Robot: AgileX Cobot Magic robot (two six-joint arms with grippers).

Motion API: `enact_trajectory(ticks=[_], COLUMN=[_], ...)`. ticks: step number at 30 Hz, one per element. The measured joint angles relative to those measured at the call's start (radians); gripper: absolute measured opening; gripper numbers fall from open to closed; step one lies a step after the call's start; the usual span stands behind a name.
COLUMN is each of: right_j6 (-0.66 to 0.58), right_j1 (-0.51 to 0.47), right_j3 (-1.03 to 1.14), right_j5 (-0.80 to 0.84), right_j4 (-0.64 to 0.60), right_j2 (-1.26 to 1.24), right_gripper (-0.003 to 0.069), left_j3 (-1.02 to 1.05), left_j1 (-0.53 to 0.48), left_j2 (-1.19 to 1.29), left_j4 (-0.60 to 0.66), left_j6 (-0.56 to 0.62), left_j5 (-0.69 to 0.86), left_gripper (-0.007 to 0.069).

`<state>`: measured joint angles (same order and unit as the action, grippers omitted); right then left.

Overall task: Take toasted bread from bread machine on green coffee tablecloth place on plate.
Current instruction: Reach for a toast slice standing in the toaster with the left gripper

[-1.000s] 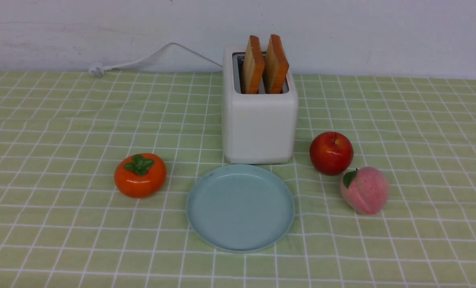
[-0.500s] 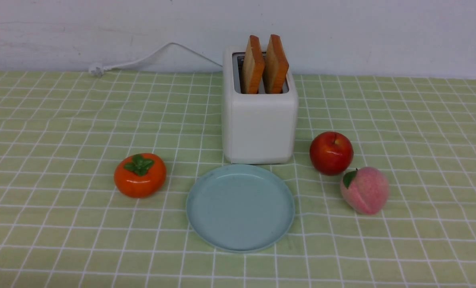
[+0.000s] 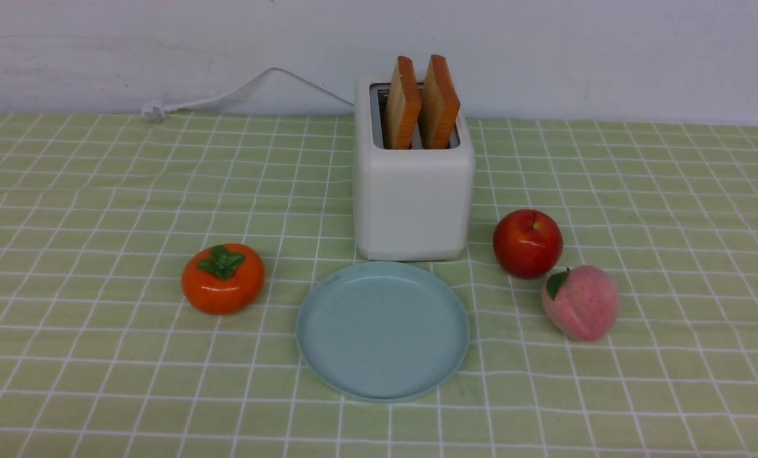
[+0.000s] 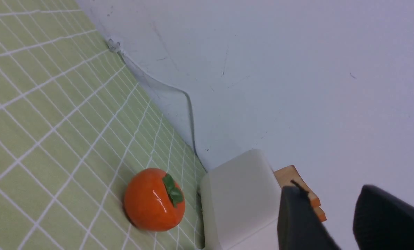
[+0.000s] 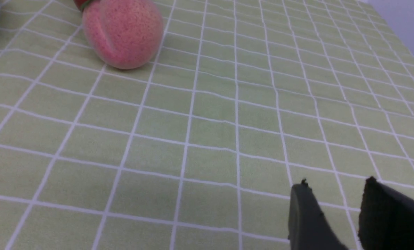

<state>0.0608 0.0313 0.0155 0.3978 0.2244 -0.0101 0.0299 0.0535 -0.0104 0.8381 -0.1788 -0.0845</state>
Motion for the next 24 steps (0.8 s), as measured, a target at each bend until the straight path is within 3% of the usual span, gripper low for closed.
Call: enact_trajectory(ticks=[4, 8, 10, 16, 18, 20, 24], right_j6=[-0.001, 0.008, 0.063, 0.379, 0.412, 0.471, 0.482], right_j1=[0.000, 0.000, 0.000, 0.000, 0.000, 0.000, 0.000], right_j3=[0.000, 0.003, 0.008, 0.010, 0.010, 0.010, 0.010], right_j5=[0.000, -0.022, -0.053, -0.144, -0.152, -0.180, -0.231], right_j4=[0.004, 0.019, -0.045, -0.336, -0.359, -0.391, -0.381], right_j2=[0.000, 0.000, 0.000, 0.000, 0.000, 0.000, 0.000], right_gripper=[0.0241, 0.0241, 0.0241, 0.0241, 0.0241, 0.0241, 0.0241], left_j3=[0.000, 0.000, 0.000, -0.038, -0.055, -0.113, -0.198], left_j1=[0.000, 0.000, 0.000, 0.000, 0.000, 0.000, 0.000], left_j2=[0.000, 0.000, 0.000, 0.000, 0.000, 0.000, 0.045], left_j4=[0.004, 0.005, 0.003, -0.033, -0.045, -0.075, -0.088], left_j6=[0.000, 0.000, 0.000, 0.057, 0.082, 0.179, 0.275], left_j5=[0.006, 0.042, 0.059, 0.128, 0.142, 0.193, 0.266], left_gripper=[0.0176, 0.0039, -0.0013, -0.0013, -0.0013, -0.0013, -0.0013])
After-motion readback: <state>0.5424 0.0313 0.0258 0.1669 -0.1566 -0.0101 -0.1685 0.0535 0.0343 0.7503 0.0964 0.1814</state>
